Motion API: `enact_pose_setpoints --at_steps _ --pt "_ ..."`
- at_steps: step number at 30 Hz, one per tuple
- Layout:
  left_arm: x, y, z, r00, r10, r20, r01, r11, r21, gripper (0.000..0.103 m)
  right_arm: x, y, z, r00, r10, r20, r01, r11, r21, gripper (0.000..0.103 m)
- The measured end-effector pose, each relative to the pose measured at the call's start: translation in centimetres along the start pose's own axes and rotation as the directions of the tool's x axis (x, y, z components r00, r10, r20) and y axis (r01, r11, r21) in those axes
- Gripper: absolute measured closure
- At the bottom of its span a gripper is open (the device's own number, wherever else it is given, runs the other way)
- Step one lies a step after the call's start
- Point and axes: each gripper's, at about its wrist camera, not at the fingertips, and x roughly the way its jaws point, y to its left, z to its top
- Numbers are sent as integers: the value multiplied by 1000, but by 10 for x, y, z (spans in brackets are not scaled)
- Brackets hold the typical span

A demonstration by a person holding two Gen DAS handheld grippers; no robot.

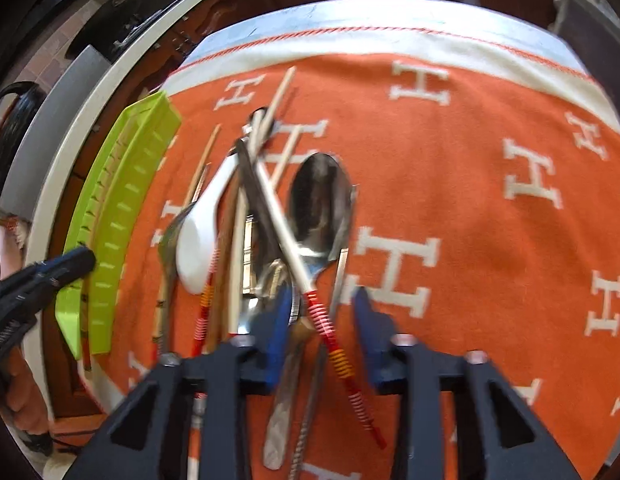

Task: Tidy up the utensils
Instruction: 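Drop the wooden chopstick in the green tray with left while right drops a red-striped chopstick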

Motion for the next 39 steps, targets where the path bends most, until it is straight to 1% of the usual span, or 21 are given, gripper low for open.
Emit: enact_pose_setpoints --at_steps 2,4,8,10,13,15,17,18,20,24,25,26,27,28,30,31,33,36,39 --pt "-19 3 4 999 7 33 -7 1000 -1 99 -1 3 1 1000 -5 16 6 1000 -12 88" --pt "-31 6 6 998 19 55 -19 1000 2 99 -3 5 0 1000 6 22 -6 1000 -4 92" --pt "-53 17 12 992 73 98 -74 997 1 99 -17 12 -6 998 14 64 -15 1000 13 97" --pt "-59 26 14 989 106 106 -106 994 -5 99 -29 17 -11 996 15 90 -17 1000 23 97" --pt "-61 43 14 983 157 92 -157 988 -15 99 -51 24 -14 992 21 128 -27 998 49 98" --pt "-56 56 12 976 203 78 -202 979 -27 99 -66 29 -14 987 23 158 -33 997 62 98" --pt "-48 65 10 971 232 55 -230 973 -34 99 -81 34 -13 983 26 179 -41 996 81 98" --pt "-42 71 8 970 239 37 -238 971 -36 99 -88 37 -13 981 32 193 -50 995 89 98" --pt "-27 78 5 973 230 -3 -230 973 -33 98 -102 45 -13 975 46 217 -67 993 93 98" --pt "1 84 -6 968 242 -67 -243 970 -19 98 -126 68 -9 963 76 258 -102 991 86 98" --pt "5 85 -7 968 237 -79 -240 970 -25 96 -132 76 -8 960 85 265 -110 990 83 98" --pt "7 88 -8 969 229 -91 -233 972 -37 90 -135 86 -6 958 93 270 -118 990 78 98" --pt "7 89 -9 969 227 -93 -232 972 -45 82 -137 96 -4 957 100 272 -125 989 75 98" --pt "6 91 -9 970 226 -87 -231 972 -50 79 -138 107 -2 957 105 272 -129 989 72 98" --pt "-4 91 -6 971 232 -53 -234 971 -49 71 -135 128 3 959 112 260 -133 989 64 98" --pt "-6 90 -4 971 235 -41 -237 970 -49 68 -132 139 8 962 123 244 -142 988 61 98" --pt "-17 89 1 967 253 -6 -253 966 -47 60 -123 159 15 967 133 219 -149 987 55 98" --pt "-33 92 8 954 297 32 -295 954 -48 59 -104 187 26 974 131 183 -145 987 64 98" --pt "-45 102 14 924 378 52 -375 925 -64 57 -77 207 32 982 112 152 -127 988 89 97"
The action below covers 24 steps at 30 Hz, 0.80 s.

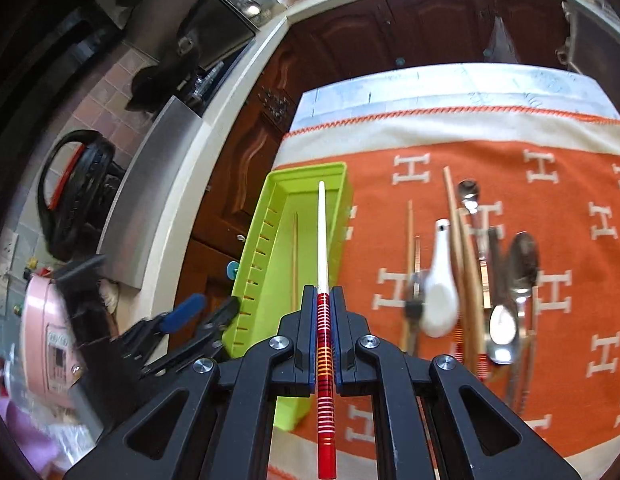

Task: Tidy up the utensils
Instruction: 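Drop the wooden chopstick in the green tray with left while right drops a red-striped chopstick, then move the left gripper to the silver fork and close on it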

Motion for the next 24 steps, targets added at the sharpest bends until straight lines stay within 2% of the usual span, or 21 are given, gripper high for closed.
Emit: enact_pose_setpoints --at_steps 3,5,8,11,12,19,24 --pt "0 14 5 997 71 14 -70 997 -14 48 30 9 -1 999 -10 -35 11 1000 26 97" --pt "3 23 6 995 104 10 -104 994 -27 46 45 16 -1 999 -10 -52 11 1000 26 97" --pt "9 36 5 995 95 -13 -95 993 -63 46 68 25 -3 995 -8 -101 11 999 30 96" --pt "13 43 7 996 90 -19 -91 993 -81 46 80 26 -6 992 0 -128 2 1000 16 84" --pt "13 44 7 996 90 -19 -91 992 -82 46 80 26 -7 992 6 -128 -4 1000 12 81" --pt "12 35 4 999 52 -17 -53 996 -69 46 60 21 -6 994 9 -108 -12 1000 -22 81" --pt "5 19 2 1000 0 -15 -1 999 -50 46 32 0 -4 996 -39 -79 34 998 -59 81"
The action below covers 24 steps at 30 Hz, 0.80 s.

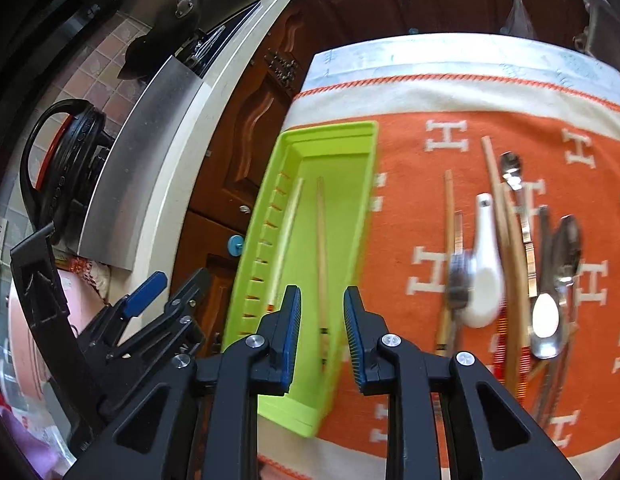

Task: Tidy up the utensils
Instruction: 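Move the left gripper to the silver fork and close on it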

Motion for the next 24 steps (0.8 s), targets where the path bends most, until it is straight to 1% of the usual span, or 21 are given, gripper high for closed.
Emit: enact_pose_setpoints --at_steps 1,2,3,5,6,10,12,15,18,20,23,24 --pt "-2 -4 -1 1000 -13 1 13 1000 6 46 -6 -5 0 1000 -16 8 16 1000 -10 80" --pt "-5 -9 -1 1000 -26 2 26 1000 12 46 -12 -9 -1 999 -28 17 28 999 -19 77" --pt "-8 -13 -2 999 -36 3 36 999 19 46 -19 -14 -3 999 -38 33 39 999 -28 72" --pt "-14 -23 -3 998 -56 8 56 998 37 46 -37 -26 -7 995 -67 78 70 996 -46 64" --pt "-17 -30 -4 998 -69 9 69 997 47 46 -44 -29 -9 993 -78 93 83 995 -54 62" --pt "-29 -54 -4 992 -127 10 126 989 82 46 -76 -52 -18 981 -116 157 130 988 -79 60" --pt "-34 -69 -5 983 -181 1 180 979 97 46 -89 -65 -23 974 -136 183 152 985 -75 60" --pt "-35 -88 -8 965 -262 -32 264 959 102 46 -106 -87 -30 964 -163 212 178 982 -55 60" --pt "-29 -110 -13 939 -334 -82 341 934 108 46 -118 -110 -37 953 -193 234 207 978 -34 60" --pt "-23 -124 -16 926 -362 -111 373 922 107 46 -123 -125 -43 950 -202 239 213 977 -21 60" --pt "-13 -140 -22 914 -381 -142 397 912 105 46 -123 -146 -52 952 -199 231 201 980 13 60" --pt "-9 -143 -23 912 -382 -148 398 912 103 46 -122 -153 -54 956 -187 227 187 982 25 60"
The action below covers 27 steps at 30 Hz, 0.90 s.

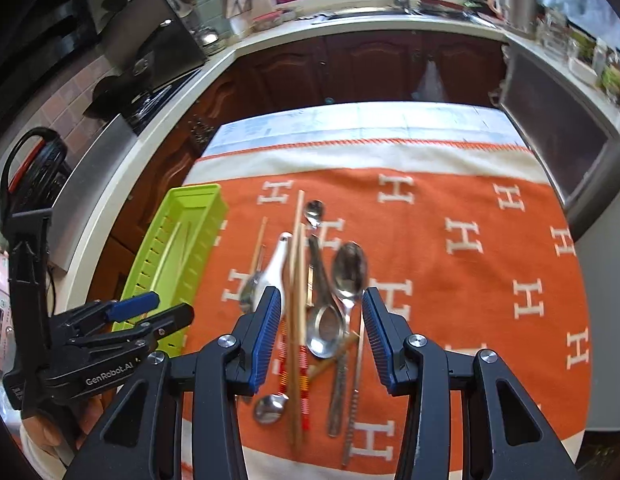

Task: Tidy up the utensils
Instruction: 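Move the left gripper to the silver fork and close on it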

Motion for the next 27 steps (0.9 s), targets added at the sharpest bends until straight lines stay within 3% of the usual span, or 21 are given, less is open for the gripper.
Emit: enact_pose_setpoints --at_steps 11,15,21,22,23,27 --pt "54 -7 -5 999 43 -8 -44 998 -40 46 51 -26 -37 996 14 -83 -11 999 32 60" --pt "67 -9 -3 997 78 -11 -78 996 -34 59 67 -33 -45 994 33 -109 -27 998 52 60" --pt "76 -14 -1 993 118 -11 -118 993 -23 69 79 -41 -49 992 47 -118 -40 997 63 60" --pt "76 -15 -1 993 121 -5 -121 992 -16 73 81 -42 -50 992 50 -119 -43 997 64 60" --pt "76 -17 0 992 123 2 -123 992 -7 84 81 -43 -50 991 53 -120 -45 997 65 60" --pt "76 -14 -2 992 126 5 -126 992 -3 94 87 -46 -52 989 66 -132 -56 995 79 60"
